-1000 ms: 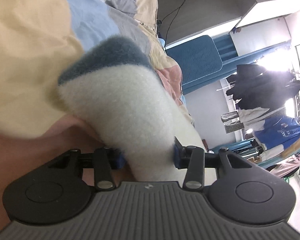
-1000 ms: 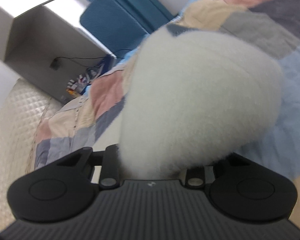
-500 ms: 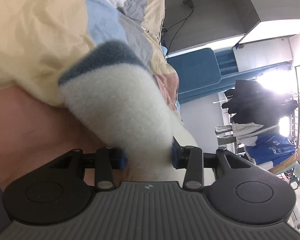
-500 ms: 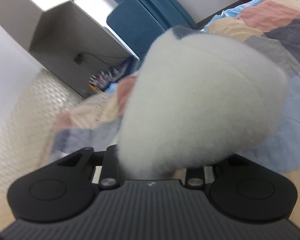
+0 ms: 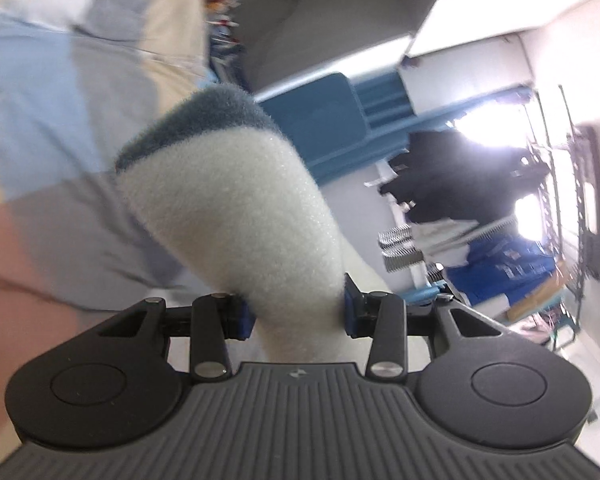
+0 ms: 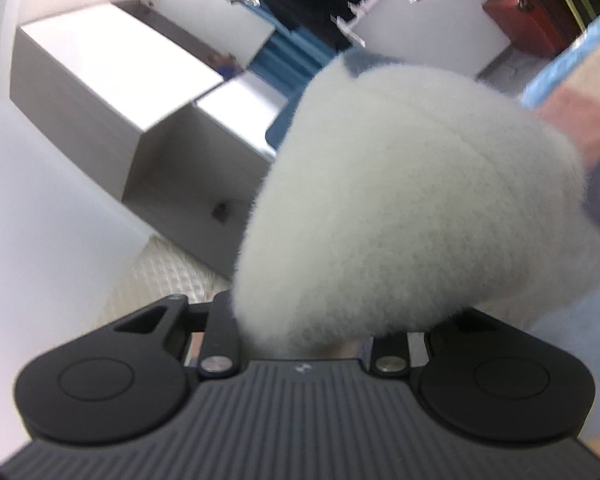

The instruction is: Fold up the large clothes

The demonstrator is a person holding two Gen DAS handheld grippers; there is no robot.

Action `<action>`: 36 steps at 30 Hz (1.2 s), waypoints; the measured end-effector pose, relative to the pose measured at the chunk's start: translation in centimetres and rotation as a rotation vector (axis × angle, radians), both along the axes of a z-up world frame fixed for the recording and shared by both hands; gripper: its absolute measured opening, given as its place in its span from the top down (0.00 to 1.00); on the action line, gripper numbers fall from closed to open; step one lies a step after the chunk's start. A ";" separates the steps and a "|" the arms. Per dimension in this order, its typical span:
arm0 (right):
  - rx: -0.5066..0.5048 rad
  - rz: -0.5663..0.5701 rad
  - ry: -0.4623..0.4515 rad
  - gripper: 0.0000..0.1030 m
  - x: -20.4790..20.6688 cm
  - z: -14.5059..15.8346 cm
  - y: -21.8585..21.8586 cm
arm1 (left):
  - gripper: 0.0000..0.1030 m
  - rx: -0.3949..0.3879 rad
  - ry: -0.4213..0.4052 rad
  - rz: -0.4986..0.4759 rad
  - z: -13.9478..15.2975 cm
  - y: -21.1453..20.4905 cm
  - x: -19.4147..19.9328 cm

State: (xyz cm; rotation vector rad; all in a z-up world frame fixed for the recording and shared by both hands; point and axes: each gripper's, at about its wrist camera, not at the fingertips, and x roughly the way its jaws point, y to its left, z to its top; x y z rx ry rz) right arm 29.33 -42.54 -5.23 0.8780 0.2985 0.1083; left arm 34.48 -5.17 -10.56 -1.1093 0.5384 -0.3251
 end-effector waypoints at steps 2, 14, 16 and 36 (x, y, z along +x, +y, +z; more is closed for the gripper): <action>-0.008 -0.021 -0.019 0.66 0.1 0.8 -2.1 | 0.55 0.009 -0.017 -0.028 1.1 -2.2 1.3; 0.033 -0.143 0.011 0.66 2.1 -4.3 -11.3 | 0.55 0.071 0.075 -0.147 -2.9 -14.3 9.5; 0.055 -0.141 0.028 0.66 3.0 -6.1 -12.5 | 0.55 0.102 0.090 -0.167 -4.5 -15.4 10.8; 0.178 -0.077 0.016 0.64 -0.5 -22.7 -13.8 | 0.52 0.190 0.069 -0.274 -19.6 -14.3 9.4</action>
